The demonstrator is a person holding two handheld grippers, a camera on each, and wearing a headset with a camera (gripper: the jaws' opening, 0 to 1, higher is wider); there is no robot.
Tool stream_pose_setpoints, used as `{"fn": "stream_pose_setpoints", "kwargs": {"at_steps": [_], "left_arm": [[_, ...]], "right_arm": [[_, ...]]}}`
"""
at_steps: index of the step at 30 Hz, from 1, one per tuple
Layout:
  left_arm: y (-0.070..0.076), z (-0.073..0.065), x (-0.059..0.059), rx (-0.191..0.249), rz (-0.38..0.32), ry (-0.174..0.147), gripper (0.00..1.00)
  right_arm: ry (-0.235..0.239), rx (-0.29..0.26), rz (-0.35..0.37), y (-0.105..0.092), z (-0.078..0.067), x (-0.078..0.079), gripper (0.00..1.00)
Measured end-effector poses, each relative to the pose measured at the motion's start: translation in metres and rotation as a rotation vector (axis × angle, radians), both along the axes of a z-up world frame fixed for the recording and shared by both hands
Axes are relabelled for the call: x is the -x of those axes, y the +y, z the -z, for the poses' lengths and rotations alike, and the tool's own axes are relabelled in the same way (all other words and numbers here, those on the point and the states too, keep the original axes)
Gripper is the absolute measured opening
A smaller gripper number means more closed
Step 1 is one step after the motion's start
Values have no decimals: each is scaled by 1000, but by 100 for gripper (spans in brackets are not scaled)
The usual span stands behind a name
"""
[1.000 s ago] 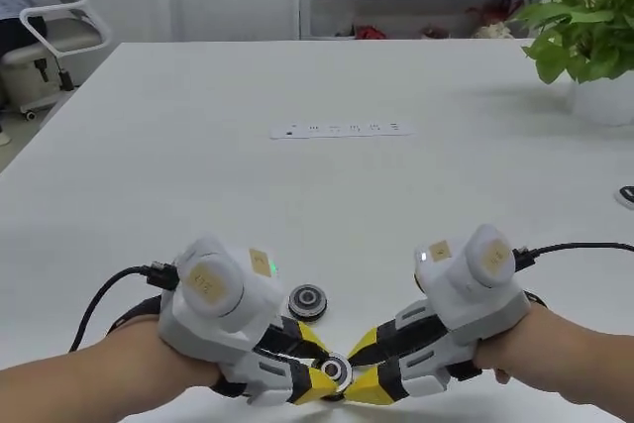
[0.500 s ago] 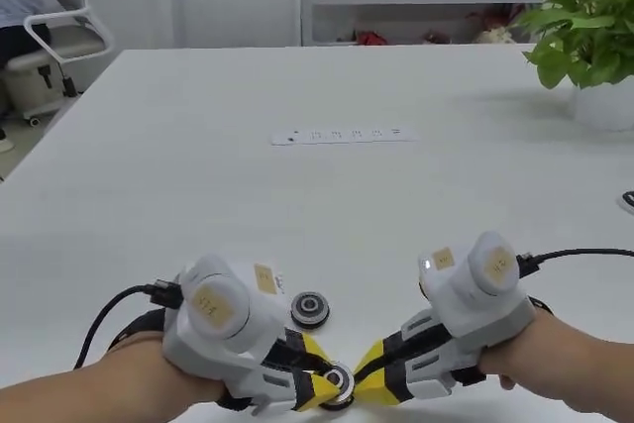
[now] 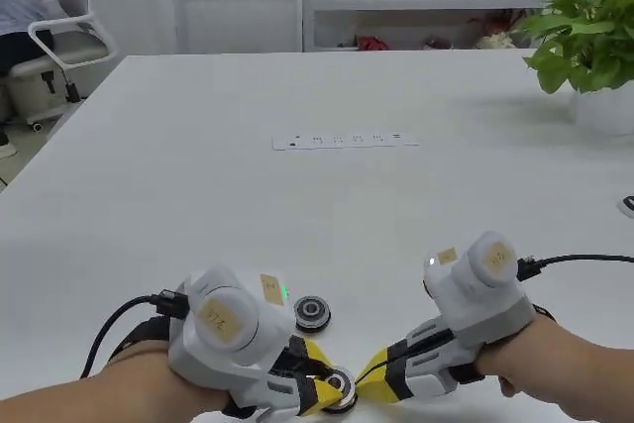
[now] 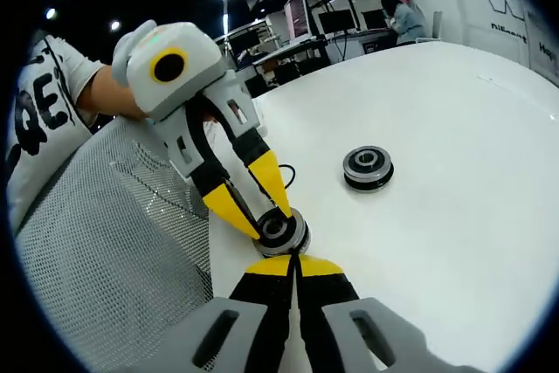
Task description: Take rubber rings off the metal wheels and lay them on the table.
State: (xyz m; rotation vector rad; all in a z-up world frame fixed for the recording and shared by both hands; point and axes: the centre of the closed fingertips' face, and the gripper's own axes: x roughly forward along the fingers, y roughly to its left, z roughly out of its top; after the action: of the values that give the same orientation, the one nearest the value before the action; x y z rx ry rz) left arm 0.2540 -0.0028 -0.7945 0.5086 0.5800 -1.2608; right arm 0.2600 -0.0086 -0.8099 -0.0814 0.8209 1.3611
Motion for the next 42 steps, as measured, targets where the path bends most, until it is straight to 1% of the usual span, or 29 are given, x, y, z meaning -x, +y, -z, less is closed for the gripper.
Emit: {"fn": "stream_pose_setpoints", "kwargs": {"at_steps": [5, 7, 10, 11, 13, 17, 23, 27, 34, 42], "left_arm": [[1, 0, -1, -2, -6, -3, 12], [1, 0, -1, -4, -7, -4, 12], [1, 0, -1, -12, -7, -7, 12], [1, 0, 0, -15, -9, -9, 12], [1, 0, -1, -20, -12, -13, 12], [1, 0, -1, -25, -17, -16, 12], [1, 1, -2, -30, -23, -16, 12], [1, 1, -2, -30, -25, -15, 12], [1, 1, -2, -29, -27, -15, 12], [1, 1, -2, -30, -26, -15, 12]], "right_arm": [[49, -43, 55, -1, -6, -4, 0], [46, -44, 53, -1, -5, -3, 0], [60, -57, 69, 0, -7, -4, 0], [87, -93, 98, 3, -12, -5, 0], [83, -85, 96, 1, -11, -6, 0], [111, -108, 115, 2, -14, -6, 0], [115, -110, 111, 3, -16, -4, 0], [111, -124, 96, 7, -19, -1, 0], [112, -128, 91, 7, -18, 0, 0], [102, -126, 80, 7, -19, 0, 0]]}}
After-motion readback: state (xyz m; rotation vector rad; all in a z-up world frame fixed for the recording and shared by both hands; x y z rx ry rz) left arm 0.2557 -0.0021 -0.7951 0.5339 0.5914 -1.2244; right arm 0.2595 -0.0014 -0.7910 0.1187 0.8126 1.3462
